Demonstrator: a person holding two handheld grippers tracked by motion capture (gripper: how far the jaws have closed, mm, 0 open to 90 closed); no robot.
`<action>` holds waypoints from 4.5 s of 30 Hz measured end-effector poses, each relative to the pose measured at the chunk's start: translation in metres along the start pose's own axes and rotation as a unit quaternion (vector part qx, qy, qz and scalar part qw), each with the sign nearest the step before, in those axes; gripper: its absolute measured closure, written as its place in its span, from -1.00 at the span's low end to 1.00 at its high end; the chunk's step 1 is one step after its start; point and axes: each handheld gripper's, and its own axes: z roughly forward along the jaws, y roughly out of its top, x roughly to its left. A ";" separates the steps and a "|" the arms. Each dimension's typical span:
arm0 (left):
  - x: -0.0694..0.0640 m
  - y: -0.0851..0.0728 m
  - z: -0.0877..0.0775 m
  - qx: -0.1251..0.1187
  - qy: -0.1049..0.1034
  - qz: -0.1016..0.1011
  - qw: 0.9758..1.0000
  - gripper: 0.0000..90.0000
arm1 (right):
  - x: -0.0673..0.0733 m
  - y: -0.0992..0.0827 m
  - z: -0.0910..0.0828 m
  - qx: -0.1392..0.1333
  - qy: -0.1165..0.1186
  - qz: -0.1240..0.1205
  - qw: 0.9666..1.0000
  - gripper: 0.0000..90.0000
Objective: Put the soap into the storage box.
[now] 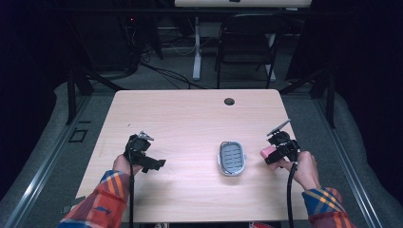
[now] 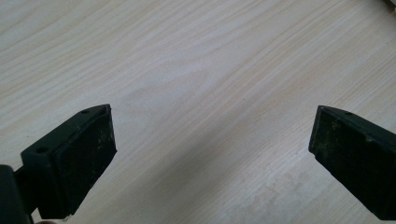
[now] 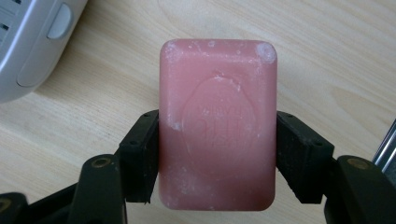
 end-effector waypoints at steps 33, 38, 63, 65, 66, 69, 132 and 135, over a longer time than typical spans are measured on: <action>0.000 0.000 0.000 0.000 -0.005 0.002 1.000 -0.99 | 0.014 0.030 -0.017 -0.021 -0.001 -0.025 0.999 -0.17; 0.000 0.000 0.000 -0.002 -0.004 0.001 1.000 -0.99 | 0.015 0.033 -0.020 -0.030 -0.001 -0.024 0.999 -0.18; 0.000 0.000 0.000 -0.001 -0.004 0.001 1.000 -0.99 | 0.035 0.052 -0.029 -0.032 0.004 -0.053 0.998 -0.18; 0.000 0.000 0.000 -0.001 -0.004 0.001 1.000 -0.99 | 0.036 0.053 -0.029 -0.033 0.007 -0.053 0.998 -0.18; 0.000 0.000 0.000 -0.001 -0.005 0.001 1.000 -0.99 | 0.037 0.054 -0.030 -0.028 0.006 -0.056 0.998 -0.18; 0.000 0.000 0.000 -0.001 -0.005 0.001 1.000 -0.99 | 0.039 0.056 -0.030 -0.024 0.007 -0.063 0.998 -0.18; -0.001 -0.004 -0.002 0.001 -0.004 0.006 1.000 -0.99 | 0.098 0.073 0.007 0.011 0.012 -0.081 0.997 -0.19; -0.001 -0.005 -0.003 0.001 -0.005 0.006 1.000 -0.99 | 0.101 0.072 0.004 0.025 0.025 -0.089 0.995 -0.21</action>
